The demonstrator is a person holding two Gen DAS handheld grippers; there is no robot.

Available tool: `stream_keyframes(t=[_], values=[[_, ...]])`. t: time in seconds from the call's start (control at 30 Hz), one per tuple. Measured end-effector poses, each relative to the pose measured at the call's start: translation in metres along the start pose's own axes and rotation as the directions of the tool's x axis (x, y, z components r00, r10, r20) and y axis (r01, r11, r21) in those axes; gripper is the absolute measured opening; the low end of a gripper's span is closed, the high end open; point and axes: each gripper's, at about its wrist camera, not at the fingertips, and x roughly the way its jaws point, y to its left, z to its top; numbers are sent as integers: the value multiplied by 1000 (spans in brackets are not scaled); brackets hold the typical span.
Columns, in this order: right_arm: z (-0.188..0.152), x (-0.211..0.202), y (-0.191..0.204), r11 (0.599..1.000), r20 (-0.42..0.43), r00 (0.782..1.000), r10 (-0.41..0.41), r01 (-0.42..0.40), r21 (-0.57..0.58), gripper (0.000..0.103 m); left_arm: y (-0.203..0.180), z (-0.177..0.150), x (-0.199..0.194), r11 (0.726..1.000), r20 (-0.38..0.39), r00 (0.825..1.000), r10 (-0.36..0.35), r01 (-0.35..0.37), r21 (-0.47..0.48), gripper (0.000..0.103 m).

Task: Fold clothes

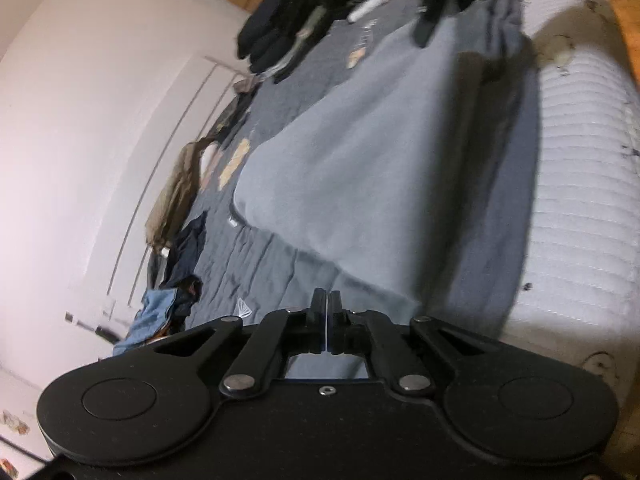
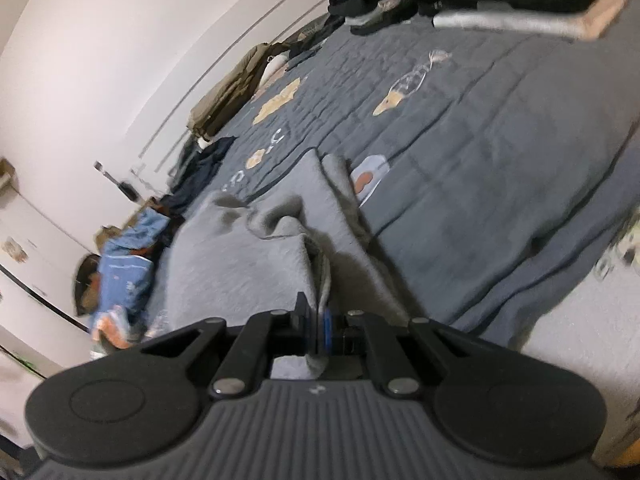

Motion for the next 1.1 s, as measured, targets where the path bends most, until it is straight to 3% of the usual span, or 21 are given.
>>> stream_keyframes(t=[0.1, 0.2, 0.27, 0.33, 0.8, 1.0, 1.1], values=[[5, 8, -6, 1000, 2, 1000, -24, 24, 20, 6, 1, 2, 6, 998, 27, 999, -41, 42, -43, 2], [5, 12, -8, 999, 2, 1000, -27, 27, 33, 6, -4, 4, 7, 995, 67, 996, -63, 68, -75, 11], [4, 12, -5, 999, 7, 999, -34, 34, 18, 6, -8, 9, 7, 996, 94, 995, -44, 51, -73, 37], [4, 13, -4, 999, 7, 999, -40, 39, 13, 6, -11, 10, 4, 996, 118, 992, -34, 43, -79, 46], [5, 18, -4, 997, -12, 997, -72, 72, -37, 8, -37, 3, 17, 996, 57, 995, -83, 81, 41, 46], [6, 20, -6, 997, -18, 997, -73, 73, -18, 8, -28, 5, 16, 1000, 98, 995, -28, 29, -9, 46], [6, 20, -7, 997, -21, 997, -75, 75, -19, 8, -32, 3, 20, 999, 73, 997, -35, 33, 21, 46]])
